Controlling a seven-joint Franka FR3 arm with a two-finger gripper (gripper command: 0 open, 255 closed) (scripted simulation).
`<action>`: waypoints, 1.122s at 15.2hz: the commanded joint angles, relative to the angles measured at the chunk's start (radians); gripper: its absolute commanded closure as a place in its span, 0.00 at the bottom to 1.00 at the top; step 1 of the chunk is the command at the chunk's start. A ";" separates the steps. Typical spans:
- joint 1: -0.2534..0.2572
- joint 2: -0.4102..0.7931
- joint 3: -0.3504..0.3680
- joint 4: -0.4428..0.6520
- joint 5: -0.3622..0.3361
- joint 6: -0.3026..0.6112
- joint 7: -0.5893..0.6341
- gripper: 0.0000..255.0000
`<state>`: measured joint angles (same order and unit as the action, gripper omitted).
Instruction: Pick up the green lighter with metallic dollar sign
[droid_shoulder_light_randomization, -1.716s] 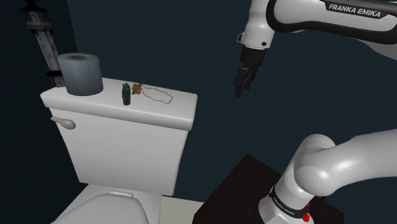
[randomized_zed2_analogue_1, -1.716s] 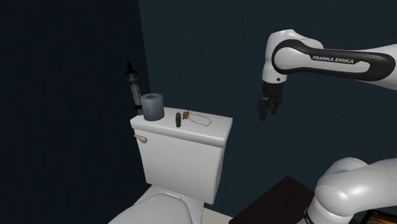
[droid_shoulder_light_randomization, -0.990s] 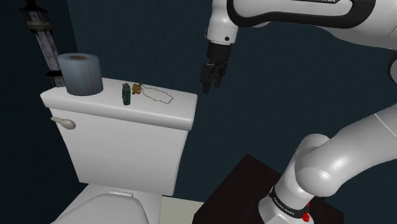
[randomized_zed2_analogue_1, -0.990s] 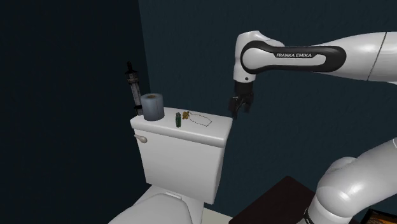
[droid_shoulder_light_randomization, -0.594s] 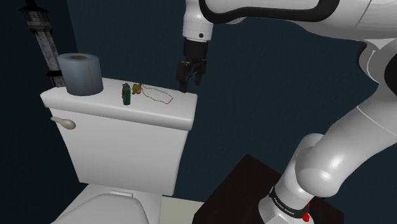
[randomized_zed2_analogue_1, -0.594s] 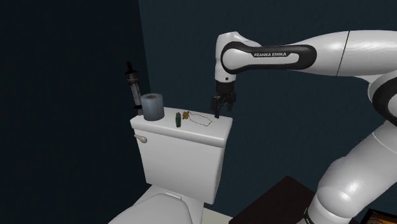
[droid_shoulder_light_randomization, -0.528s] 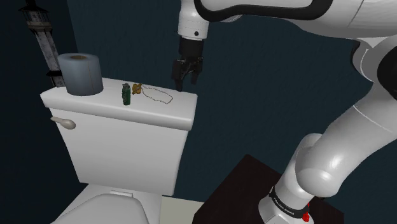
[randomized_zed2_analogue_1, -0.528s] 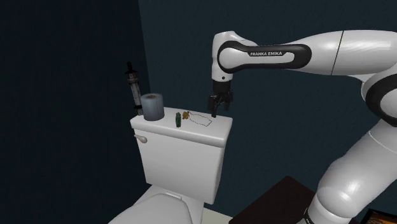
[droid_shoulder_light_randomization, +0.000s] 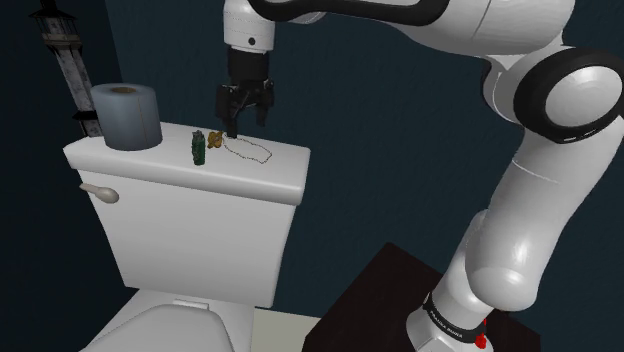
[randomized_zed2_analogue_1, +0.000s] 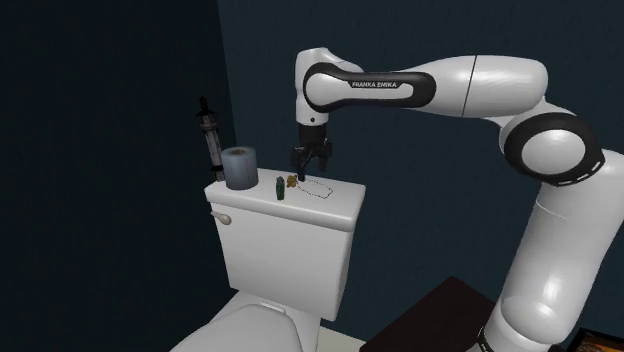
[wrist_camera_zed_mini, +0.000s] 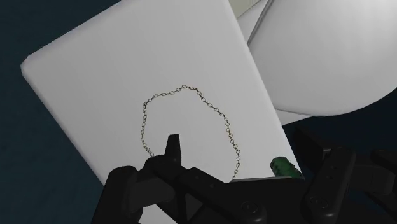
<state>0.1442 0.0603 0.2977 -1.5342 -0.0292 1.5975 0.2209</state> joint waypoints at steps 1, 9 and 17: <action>0.024 0.089 0.018 0.106 -0.028 -0.017 0.030 0.00; 0.131 0.378 0.039 0.484 -0.123 -0.108 0.085 0.00; 0.111 0.339 0.040 0.347 -0.111 -0.010 0.086 1.00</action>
<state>0.2560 0.4008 0.3377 -1.1826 -0.1407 1.5845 0.3064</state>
